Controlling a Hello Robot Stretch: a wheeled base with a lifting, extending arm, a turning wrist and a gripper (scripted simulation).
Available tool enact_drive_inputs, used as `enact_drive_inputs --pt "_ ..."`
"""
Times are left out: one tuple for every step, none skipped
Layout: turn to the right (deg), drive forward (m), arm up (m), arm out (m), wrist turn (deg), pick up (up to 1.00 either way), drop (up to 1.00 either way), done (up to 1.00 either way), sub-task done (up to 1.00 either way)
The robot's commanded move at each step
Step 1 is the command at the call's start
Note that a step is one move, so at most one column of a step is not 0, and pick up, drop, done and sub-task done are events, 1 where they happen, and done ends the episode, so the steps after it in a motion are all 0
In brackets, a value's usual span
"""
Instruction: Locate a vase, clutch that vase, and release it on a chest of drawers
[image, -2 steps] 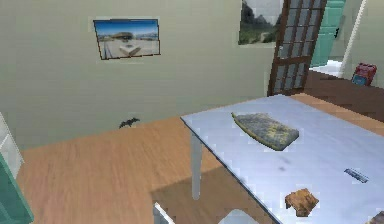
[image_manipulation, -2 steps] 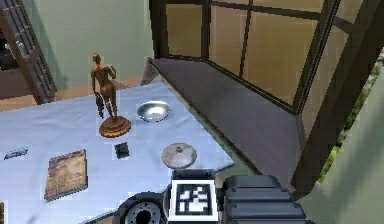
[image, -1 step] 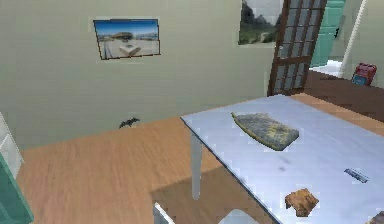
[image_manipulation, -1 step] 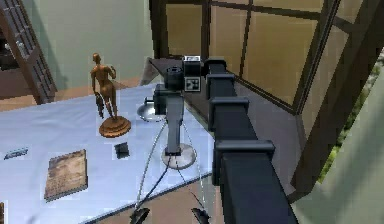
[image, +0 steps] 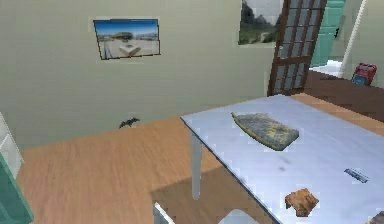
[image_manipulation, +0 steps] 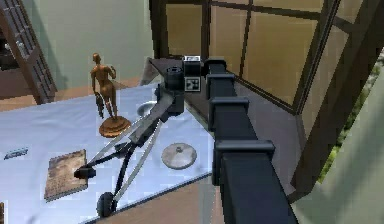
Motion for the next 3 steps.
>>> enact_drive_inputs --pt "0.0 0.00 0.00 0.00 45.0 0.00 0.00 0.00 0.00" --pt "0.0 0.00 0.00 0.00 45.0 0.00 0.00 0.00 0.00" --pt "0.0 0.00 0.00 0.00 39.0 0.00 0.00 0.00 0.00"
